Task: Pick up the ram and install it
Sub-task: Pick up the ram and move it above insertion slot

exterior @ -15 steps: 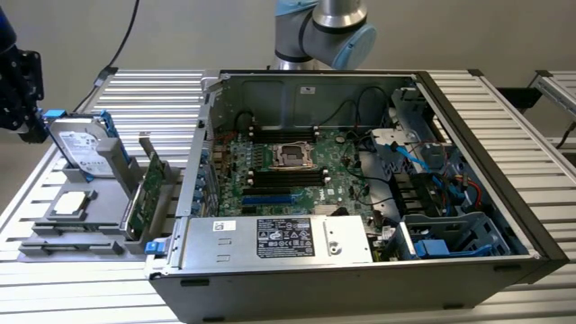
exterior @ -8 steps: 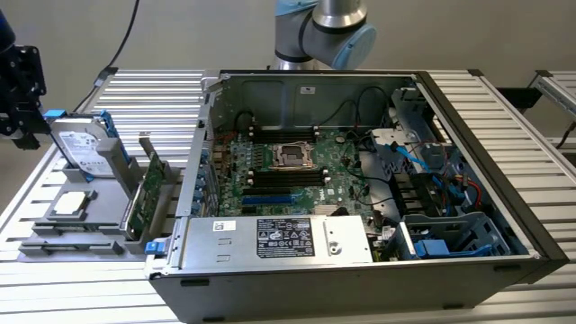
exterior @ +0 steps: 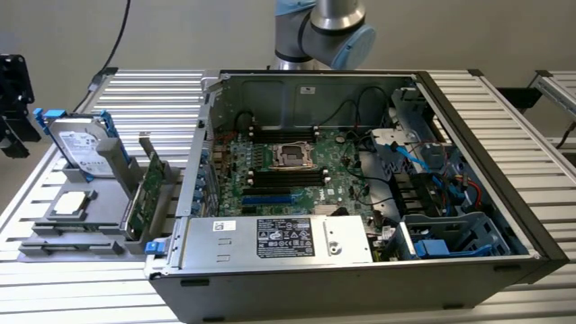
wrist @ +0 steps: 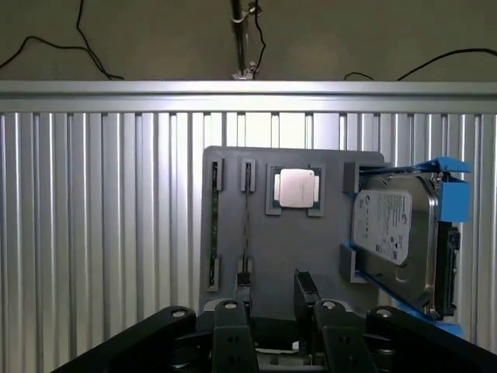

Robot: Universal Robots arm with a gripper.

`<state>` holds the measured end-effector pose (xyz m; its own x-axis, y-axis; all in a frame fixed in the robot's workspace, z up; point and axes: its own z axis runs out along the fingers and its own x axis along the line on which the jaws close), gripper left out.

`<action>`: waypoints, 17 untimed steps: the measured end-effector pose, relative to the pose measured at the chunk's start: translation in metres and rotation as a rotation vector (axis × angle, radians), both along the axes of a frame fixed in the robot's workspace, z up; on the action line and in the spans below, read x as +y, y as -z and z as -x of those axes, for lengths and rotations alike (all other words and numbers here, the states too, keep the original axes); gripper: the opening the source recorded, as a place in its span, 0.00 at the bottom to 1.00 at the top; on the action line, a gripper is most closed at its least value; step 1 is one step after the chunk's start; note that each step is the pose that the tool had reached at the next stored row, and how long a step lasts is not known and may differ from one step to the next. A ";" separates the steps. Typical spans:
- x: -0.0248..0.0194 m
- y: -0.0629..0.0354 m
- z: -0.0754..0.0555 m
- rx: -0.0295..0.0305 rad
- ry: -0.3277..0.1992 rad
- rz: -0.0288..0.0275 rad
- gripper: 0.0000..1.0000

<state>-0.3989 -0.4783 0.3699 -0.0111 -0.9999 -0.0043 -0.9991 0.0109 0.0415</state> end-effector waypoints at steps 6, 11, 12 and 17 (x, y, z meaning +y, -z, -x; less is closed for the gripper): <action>-0.0174 0.0080 0.006 -0.0028 0.000 -0.0040 0.36; -0.0330 0.0171 0.007 -0.0027 0.000 -0.0094 0.36; -0.0359 0.0189 0.007 -0.0027 0.000 -0.0100 0.36; -0.0499 0.0279 0.007 -0.0027 0.000 -0.0120 0.36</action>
<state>-0.4055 -0.5282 0.3419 -0.0111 -0.9998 -0.0163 -0.9992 0.0104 0.0389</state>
